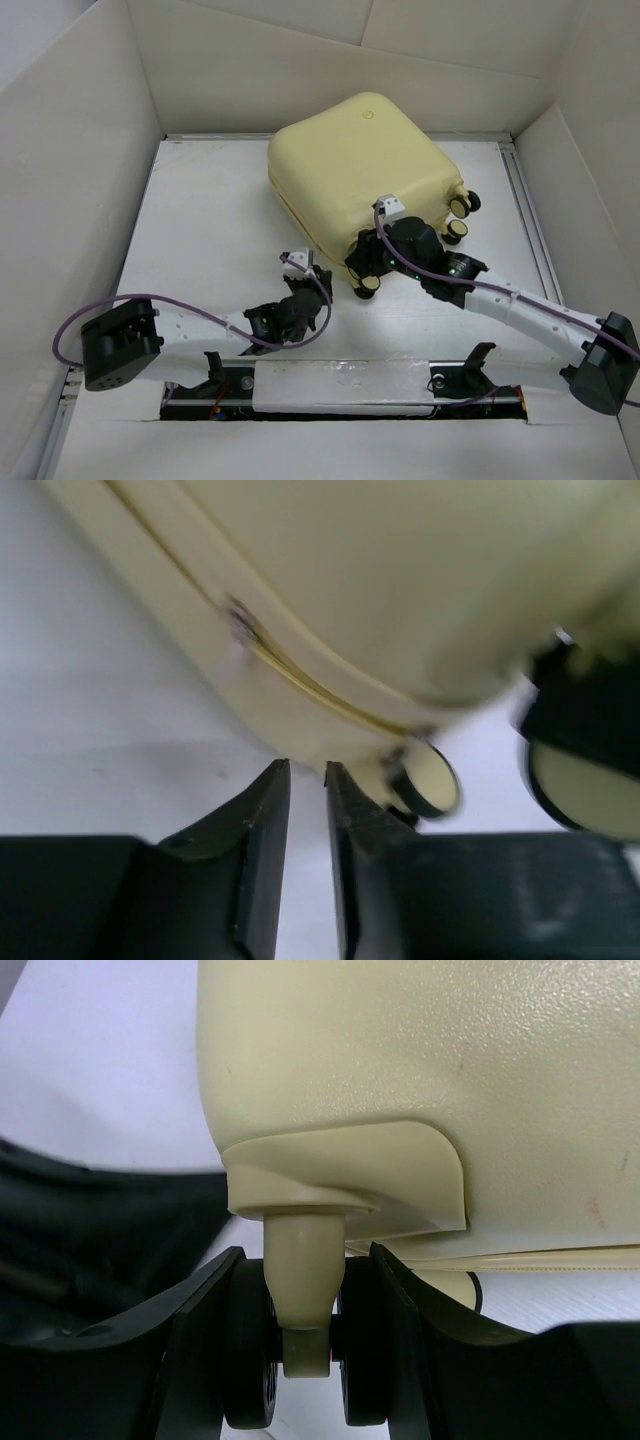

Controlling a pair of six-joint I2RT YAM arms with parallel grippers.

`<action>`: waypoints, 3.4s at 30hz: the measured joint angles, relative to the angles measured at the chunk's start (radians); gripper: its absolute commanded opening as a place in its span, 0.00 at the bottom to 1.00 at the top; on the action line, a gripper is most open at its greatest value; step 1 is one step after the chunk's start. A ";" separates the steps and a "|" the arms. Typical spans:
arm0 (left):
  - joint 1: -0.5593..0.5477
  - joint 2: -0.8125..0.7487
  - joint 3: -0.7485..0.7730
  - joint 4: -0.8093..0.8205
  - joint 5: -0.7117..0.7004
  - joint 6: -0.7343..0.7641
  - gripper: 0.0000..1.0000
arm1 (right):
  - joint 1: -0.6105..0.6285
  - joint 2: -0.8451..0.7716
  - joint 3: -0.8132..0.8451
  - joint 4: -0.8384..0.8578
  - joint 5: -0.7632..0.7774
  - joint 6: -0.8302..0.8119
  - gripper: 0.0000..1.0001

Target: Pack the luggage

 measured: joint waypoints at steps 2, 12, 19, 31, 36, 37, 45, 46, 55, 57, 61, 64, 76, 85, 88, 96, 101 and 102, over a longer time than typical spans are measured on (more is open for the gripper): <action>-0.058 0.011 0.000 0.003 0.044 0.000 0.38 | 0.002 0.018 0.013 0.000 -0.010 0.005 0.04; -0.075 0.214 0.086 0.029 0.069 0.020 0.47 | 0.010 0.031 0.034 -0.019 -0.009 0.025 0.04; -0.078 0.260 0.110 0.056 0.046 0.027 0.47 | 0.025 0.050 0.055 -0.036 0.013 0.010 0.00; -0.111 0.319 0.136 0.073 -0.095 0.051 0.43 | 0.065 0.060 0.055 -0.023 0.085 -0.013 0.00; -0.173 0.320 0.142 0.089 -0.146 0.082 0.47 | 0.076 0.066 0.055 -0.014 0.089 0.003 0.00; -0.193 0.320 0.148 0.100 -0.147 0.089 0.49 | 0.081 0.070 0.055 -0.006 0.088 0.013 0.00; -0.246 0.266 0.150 0.117 -0.171 0.052 0.56 | 0.096 0.084 0.056 0.014 0.086 0.053 0.00; -0.244 0.267 0.153 0.108 -0.182 0.050 0.53 | 0.096 0.084 0.056 0.014 0.085 0.054 0.00; -0.208 0.380 0.229 0.070 -0.256 0.060 0.45 | 0.093 0.079 0.055 0.018 0.085 0.068 0.00; -0.204 0.394 0.242 0.081 -0.270 0.063 0.41 | 0.088 0.076 0.055 0.019 0.084 0.077 0.00; -0.201 0.403 0.255 0.081 -0.283 0.063 0.40 | 0.086 0.069 0.051 0.029 0.089 0.086 0.00; -0.200 0.403 0.255 0.084 -0.288 0.080 0.11 | 0.085 0.061 0.039 0.039 0.092 0.093 0.00; -0.141 0.383 0.198 0.079 -0.252 0.079 0.00 | 0.085 -0.003 -0.007 0.087 0.143 0.084 0.00; 0.024 0.352 0.109 -0.037 -0.296 -0.045 0.00 | 0.098 -0.067 -0.015 -0.006 0.116 0.061 0.00; 0.006 0.280 0.079 -0.049 -0.277 -0.094 0.00 | 0.098 -0.073 -0.022 -0.006 0.114 0.059 0.00; -0.076 -0.046 0.006 -0.133 -0.112 -0.172 0.36 | 0.104 -0.100 -0.039 -0.008 0.144 0.058 0.04; -0.010 -0.280 0.002 -0.220 0.082 -0.183 0.48 | 0.095 -0.236 -0.064 -0.133 0.214 0.026 0.58; -0.008 -0.302 0.011 -0.246 0.114 -0.186 0.49 | 0.089 -0.259 -0.068 -0.161 0.216 0.017 0.86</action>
